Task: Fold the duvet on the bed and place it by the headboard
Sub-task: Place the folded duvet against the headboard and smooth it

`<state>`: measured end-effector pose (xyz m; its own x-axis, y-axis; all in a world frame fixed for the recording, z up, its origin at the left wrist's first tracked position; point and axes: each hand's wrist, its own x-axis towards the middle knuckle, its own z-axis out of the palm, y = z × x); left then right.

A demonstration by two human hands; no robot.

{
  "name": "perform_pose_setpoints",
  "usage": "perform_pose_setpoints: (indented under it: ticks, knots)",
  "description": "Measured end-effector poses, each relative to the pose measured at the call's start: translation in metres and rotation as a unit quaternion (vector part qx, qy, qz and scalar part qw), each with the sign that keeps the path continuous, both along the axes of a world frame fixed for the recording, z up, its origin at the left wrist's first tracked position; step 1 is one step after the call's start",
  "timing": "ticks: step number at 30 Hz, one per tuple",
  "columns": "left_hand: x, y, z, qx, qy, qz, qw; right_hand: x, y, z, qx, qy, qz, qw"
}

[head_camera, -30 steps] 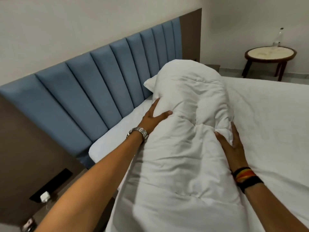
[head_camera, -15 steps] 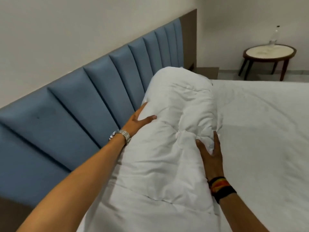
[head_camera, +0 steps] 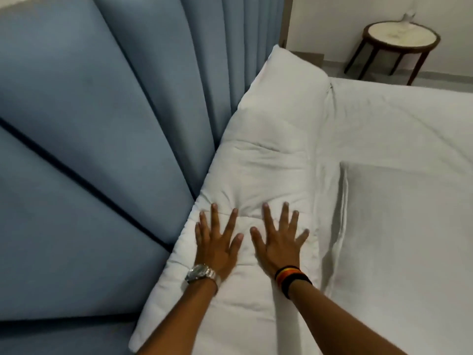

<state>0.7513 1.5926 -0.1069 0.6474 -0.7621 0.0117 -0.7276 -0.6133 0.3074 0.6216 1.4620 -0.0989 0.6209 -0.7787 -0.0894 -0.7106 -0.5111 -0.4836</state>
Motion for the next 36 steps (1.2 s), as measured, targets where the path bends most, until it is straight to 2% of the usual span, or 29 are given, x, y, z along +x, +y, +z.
perform_pose_setpoints:
  ticks: [2,4,8,10,12,16,21,23,26,28,31,36]
  knots:
    - [-0.004,-0.002,-0.011,-0.01,-0.047,-0.001,0.999,0.006,0.004,-0.018,-0.031,0.099,0.025,0.994]
    - [-0.004,-0.004,-0.012,-0.003,-0.071,-0.004,0.997,0.004,0.001,-0.025,-0.034,0.131,0.022,0.991]
    - [-0.01,-0.01,0.006,-0.001,-0.057,-0.005,0.998,-0.014,-0.01,-0.001,0.004,0.059,0.031,0.998]
    - [-0.026,-0.022,0.019,-0.024,-0.049,-0.031,0.998,-0.044,-0.019,0.017,0.016,0.003,-0.006,1.0]
    - [-0.062,-0.043,0.031,-0.056,-0.028,-0.099,0.993,-0.097,-0.03,0.034,0.014,-0.058,-0.081,0.995]
    - [-0.169,-0.097,0.04,-0.046,0.138,-0.183,0.972,-0.238,-0.068,0.047,0.016,-0.077,-0.249,0.965]
    - [-0.272,-0.146,0.012,0.055,0.342,-0.111,0.931,-0.412,-0.111,0.027,0.105,-0.044,-0.422,0.9]
    - [-0.294,-0.156,0.001,0.069,0.401,-0.047,0.912,-0.464,-0.123,0.01,0.183,-0.066,-0.44,0.877]
    - [-0.306,-0.165,-0.008,0.039,0.443,0.045,0.895,-0.5,-0.136,-0.014,0.303,-0.149,-0.373,0.864]
    - [-0.318,-0.174,-0.003,-0.009,0.451,0.081,0.889,-0.502,-0.146,-0.018,0.331,-0.2,-0.345,0.855]
    - [-0.339,-0.192,0.027,-0.088,0.404,0.076,0.907,-0.486,-0.153,-0.012,0.305,-0.289,-0.337,0.842]
    - [-0.356,-0.221,0.112,-0.192,0.303,0.042,0.933,-0.458,-0.159,0.055,0.237,-0.38,-0.335,0.829]
